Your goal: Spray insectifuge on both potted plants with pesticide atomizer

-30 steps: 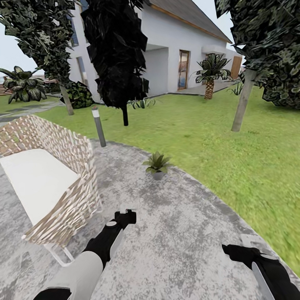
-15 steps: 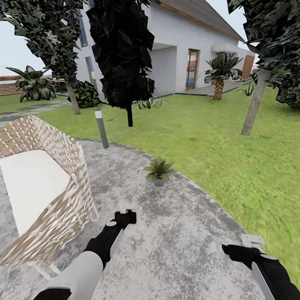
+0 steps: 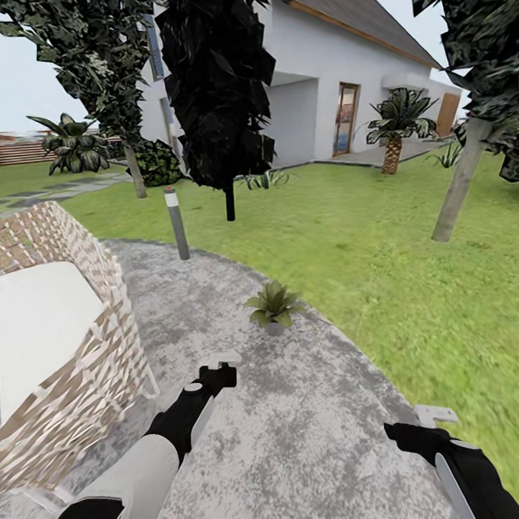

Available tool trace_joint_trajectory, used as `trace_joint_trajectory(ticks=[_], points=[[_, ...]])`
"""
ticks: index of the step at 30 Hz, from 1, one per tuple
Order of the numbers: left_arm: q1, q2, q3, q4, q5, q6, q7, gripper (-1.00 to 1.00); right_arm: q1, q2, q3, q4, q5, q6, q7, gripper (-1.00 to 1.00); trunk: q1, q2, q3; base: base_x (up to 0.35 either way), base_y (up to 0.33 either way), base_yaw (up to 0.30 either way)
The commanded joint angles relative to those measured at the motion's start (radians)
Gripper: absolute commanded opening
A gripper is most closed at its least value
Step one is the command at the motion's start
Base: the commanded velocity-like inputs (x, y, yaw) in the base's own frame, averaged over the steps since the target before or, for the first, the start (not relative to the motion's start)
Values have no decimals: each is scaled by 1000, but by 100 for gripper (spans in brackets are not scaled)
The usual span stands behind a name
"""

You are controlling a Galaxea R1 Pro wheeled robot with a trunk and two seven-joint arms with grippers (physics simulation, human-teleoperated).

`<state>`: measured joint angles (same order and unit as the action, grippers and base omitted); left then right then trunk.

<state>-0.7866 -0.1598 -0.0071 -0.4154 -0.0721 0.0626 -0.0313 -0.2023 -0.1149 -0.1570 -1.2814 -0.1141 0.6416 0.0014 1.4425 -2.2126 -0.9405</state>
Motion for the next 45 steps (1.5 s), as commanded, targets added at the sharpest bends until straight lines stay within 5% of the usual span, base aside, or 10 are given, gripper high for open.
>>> trace_joint_trajectory(ticks=[1,19,45], points=[[0,-1,1,-2,-8,6,-2,-100,0,0,-1,-1,-7,4,0,100,0,0,-1,272,-216,235],[0,-4,1,-2,-8,6,-2,-100,0,0,-1,-1,-7,4,0,100,0,0,-1,98,-77,221],[0,-4,1,-2,-8,6,-2,-100,0,0,-1,-1,-7,4,0,100,-99,182,80,0,0,4]])
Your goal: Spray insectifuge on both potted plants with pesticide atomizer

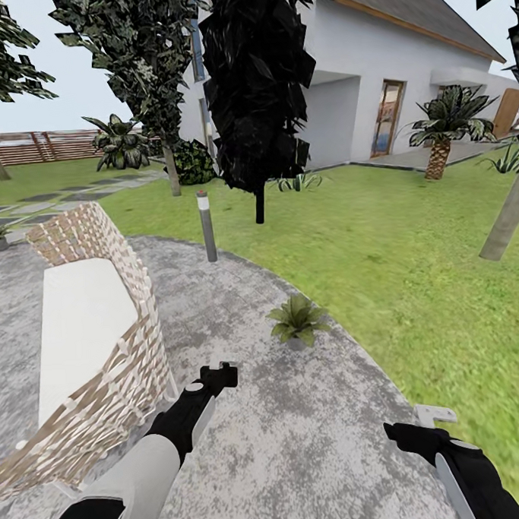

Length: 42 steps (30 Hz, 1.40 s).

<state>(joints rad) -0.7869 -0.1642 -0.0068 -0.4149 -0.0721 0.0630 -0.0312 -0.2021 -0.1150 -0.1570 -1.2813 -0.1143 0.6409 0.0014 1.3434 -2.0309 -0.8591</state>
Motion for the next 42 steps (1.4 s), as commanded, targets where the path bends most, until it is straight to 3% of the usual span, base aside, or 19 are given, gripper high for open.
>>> trace_joint_trajectory(ticks=[1,10,18,29,42], points=[[0,0,1,-2,-8,6,-3,-100,0,0,-1,-1,-7,4,0,100,-4,7,2,0,0,0],[0,0,1,-2,-8,6,-3,-100,0,0,-1,-1,-7,5,0,100,-39,70,30,0,0,-8],[0,0,1,-2,-8,6,-3,-100,0,0,-1,-1,-7,6,0,100,-69,126,58,0,0,-202],[0,-3,0,-2,-8,6,-3,-100,0,0,-1,-1,-7,6,0,100,-69,126,64,31,-15,-244],[0,-6,0,-2,-8,6,-3,-100,0,0,-1,-1,-7,6,0,100,-69,126,64,254,-188,-20]])
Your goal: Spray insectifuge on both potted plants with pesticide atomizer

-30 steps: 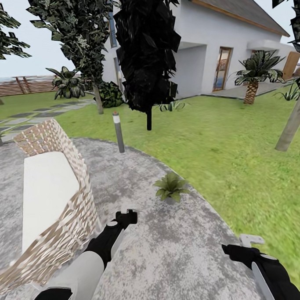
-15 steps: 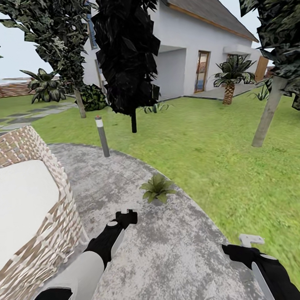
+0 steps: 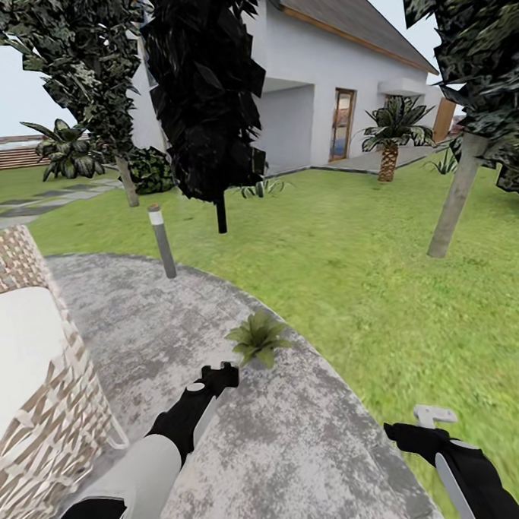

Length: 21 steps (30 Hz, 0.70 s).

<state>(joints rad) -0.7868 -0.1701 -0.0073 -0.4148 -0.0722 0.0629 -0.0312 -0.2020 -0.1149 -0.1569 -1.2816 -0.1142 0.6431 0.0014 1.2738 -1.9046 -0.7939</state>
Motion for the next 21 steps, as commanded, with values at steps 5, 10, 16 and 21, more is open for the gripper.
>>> trace_joint_trajectory(ticks=[5,10,16,21], points=[[0,0,1,-2,-8,6,-3,-100,0,1,0,1,-7,4,0,100,0,0,-1,272,-192,0],[0,0,1,-2,-8,13,-3,-100,0,0,0,0,-7,4,0,100,0,0,-1,272,-192,0],[0,0,1,-4,-8,47,-27,-100,0,0,0,0,-7,4,0,100,0,0,-1,272,-192,0],[0,0,0,-4,-8,49,-35,-100,0,0,0,-1,-7,4,0,100,0,0,-1,272,-186,0]])
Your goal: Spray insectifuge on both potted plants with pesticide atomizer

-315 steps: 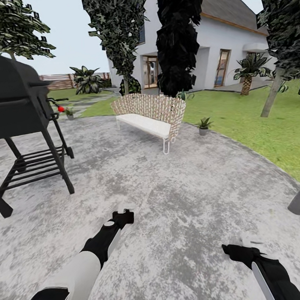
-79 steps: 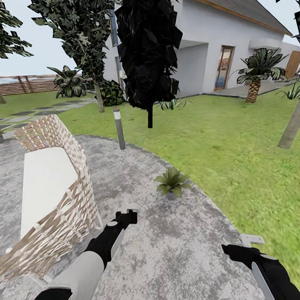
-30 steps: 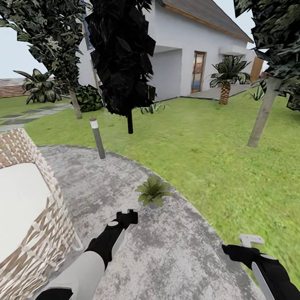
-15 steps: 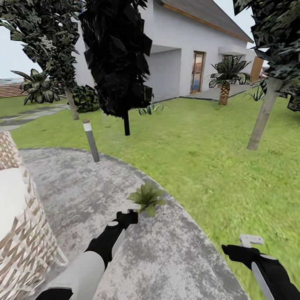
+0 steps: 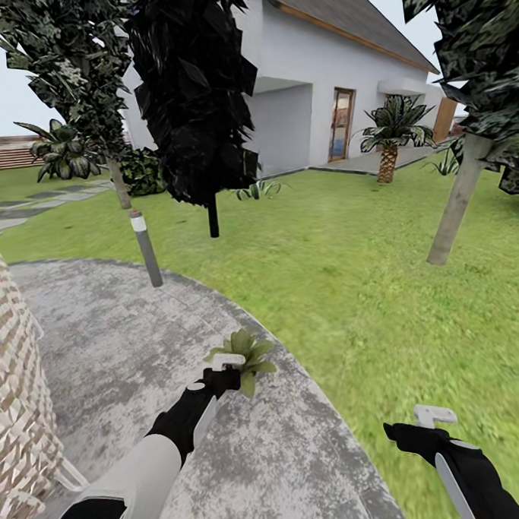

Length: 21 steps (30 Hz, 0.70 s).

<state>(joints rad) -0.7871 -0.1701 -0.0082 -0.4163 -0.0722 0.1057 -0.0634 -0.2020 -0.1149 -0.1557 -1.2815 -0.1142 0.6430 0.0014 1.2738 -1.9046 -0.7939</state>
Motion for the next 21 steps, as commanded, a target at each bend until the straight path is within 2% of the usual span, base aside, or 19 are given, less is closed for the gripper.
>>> trace_joint_trajectory(ticks=[1,6,21], points=[[0,0,1,-2,-8,6,-3,-100,0,0,-1,-1,-8,4,0,100,0,0,-1,272,-155,0],[0,1,2,-2,-8,6,-4,-100,0,0,0,0,-3,3,-2,100,0,0,-1,140,-61,0],[0,4,1,-2,-9,8,-4,-100,0,0,1,0,1,2,0,100,0,0,-1,7,-3,0]])
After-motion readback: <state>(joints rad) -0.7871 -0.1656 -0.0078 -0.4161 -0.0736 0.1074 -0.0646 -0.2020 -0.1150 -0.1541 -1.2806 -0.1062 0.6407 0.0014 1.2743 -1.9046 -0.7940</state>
